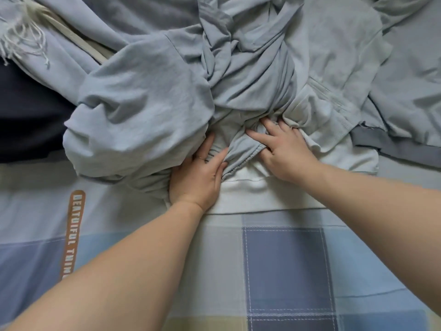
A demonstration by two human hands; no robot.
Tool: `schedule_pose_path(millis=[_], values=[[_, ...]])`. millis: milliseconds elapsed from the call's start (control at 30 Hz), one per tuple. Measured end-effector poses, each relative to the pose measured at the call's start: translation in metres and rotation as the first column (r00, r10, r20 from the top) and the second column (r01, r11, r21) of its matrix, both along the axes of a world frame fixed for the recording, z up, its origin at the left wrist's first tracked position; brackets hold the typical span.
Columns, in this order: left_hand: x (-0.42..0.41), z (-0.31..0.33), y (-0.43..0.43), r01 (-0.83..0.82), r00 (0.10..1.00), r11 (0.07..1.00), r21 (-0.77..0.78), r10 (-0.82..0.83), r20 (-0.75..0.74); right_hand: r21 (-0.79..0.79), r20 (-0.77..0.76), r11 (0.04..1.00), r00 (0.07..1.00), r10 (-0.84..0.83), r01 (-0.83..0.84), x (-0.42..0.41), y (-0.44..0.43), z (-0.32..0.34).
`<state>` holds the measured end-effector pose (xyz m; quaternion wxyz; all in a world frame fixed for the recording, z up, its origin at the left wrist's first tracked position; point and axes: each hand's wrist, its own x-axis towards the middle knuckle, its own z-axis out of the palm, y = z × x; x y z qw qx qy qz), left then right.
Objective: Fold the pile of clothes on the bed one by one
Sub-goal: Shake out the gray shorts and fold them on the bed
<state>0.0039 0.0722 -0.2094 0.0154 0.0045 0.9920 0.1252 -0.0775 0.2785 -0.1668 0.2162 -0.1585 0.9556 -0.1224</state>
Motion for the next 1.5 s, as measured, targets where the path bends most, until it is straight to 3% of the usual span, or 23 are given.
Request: schedule_pose_path(millis=[67, 133, 200, 267, 367, 467, 533, 567, 633, 700, 767, 833, 900, 967, 1133, 1300, 1400, 1500], values=[[0.008, 0.01, 0.013, -0.016, 0.997, 0.996, 0.088, 0.022, -0.07, 0.047, 0.001, 0.997, 0.998, 0.06, -0.06, 0.003, 0.002, 0.016], [0.032, 0.02, 0.032, 0.061, 0.98, 0.996, 0.072, -0.046, -0.194, 0.107, -0.004, 0.991, 0.997, 0.081, -0.08, 0.023, 0.01, 0.034], [0.067, 0.035, 0.052, 0.123, 0.975, 0.992, 0.039, -0.113, -0.191, 0.165, -0.028, 0.981, 0.994, 0.11, -0.104, 0.062, 0.029, 0.053], [0.101, 0.056, 0.072, 0.114, 0.987, 0.993, 0.03, -0.11, -0.115, 0.184, -0.035, 0.977, 0.992, 0.118, -0.109, 0.107, 0.059, 0.065], [0.151, 0.087, 0.112, 0.207, 0.973, 0.978, 0.035, -0.21, 0.097, 0.231, 0.093, 0.968, 0.993, 0.073, -0.093, 0.18, 0.109, 0.078], [0.197, 0.117, 0.155, 0.298, 0.819, 0.931, 0.21, -0.363, 0.444, 0.321, 0.224, 0.944, 0.975, -0.003, -0.071, 0.254, 0.157, 0.093], [0.215, 0.133, 0.172, 0.333, 0.718, 0.89, 0.312, -0.454, 0.528, 0.393, 0.311, 0.917, 0.949, -0.058, -0.073, 0.293, 0.185, 0.105], [0.222, 0.139, 0.175, 0.365, 0.726, 0.873, 0.323, -0.484, 0.488, 0.439, 0.363, 0.894, 0.927, -0.089, -0.087, 0.309, 0.198, 0.109], [0.227, 0.142, 0.175, 0.385, 0.851, 0.894, 0.23, -0.44, 0.287, 0.526, 0.47, 0.842, 0.866, -0.169, -0.121, 0.329, 0.216, 0.116], [0.22, 0.142, 0.164, 0.224, 0.958, 0.972, 0.07, -0.233, 0.169, 0.543, 0.561, 0.827, 0.796, -0.228, -0.145, 0.336, 0.222, 0.116], [0.209, 0.138, 0.145, -0.019, 0.952, 0.999, -0.051, 0.034, 0.305, 0.446, 0.637, 0.891, 0.729, -0.252, -0.082, 0.334, 0.218, 0.114], [0.202, 0.132, 0.125, -0.219, 0.841, 0.974, -0.05, 0.215, 0.497, 0.304, 0.668, 0.943, 0.675, -0.313, 0.136, 0.327, 0.204, 0.116], [0.201, 0.133, 0.11, -0.36, 0.715, 0.923, 0.135, 0.18, 0.675, 0.2, 0.611, 0.922, 0.694, -0.381, 0.33, 0.32, 0.189, 0.123], [0.209, 0.15, 0.103, -0.434, 0.668, 0.861, 0.266, 0.109, 0.736, 0.099, 0.552, 0.885, 0.715, -0.429, 0.455, 0.319, 0.176, 0.139], [0.265, 0.271, 0.113, -0.504, 0.768, 0.699, 0.508, 0.094, 0.633, -0.115, 0.558, 0.796, 0.702, -0.443, 0.594, 0.353, 0.154, 0.242], [0.317, 0.427, 0.121, -0.575, 0.793, 0.397, 0.715, 0.055, 0.607, -0.314, 0.505, 0.786, 0.795, -0.338, 0.533, 0.404, 0.128, 0.378], [0.325, 0.508, 0.119, -0.533, 0.824, 0.308, 0.788, -0.023, 0.566, -0.417, 0.518, 0.768, 0.821, -0.24, 0.487, 0.428, 0.107, 0.441], [0.331, 0.59, 0.102, -0.465, 0.877, 0.202, 0.862, -0.033, 0.48, -0.515, 0.429, 0.74, 0.878, -0.214, 0.433, 0.447, 0.074, 0.496]])
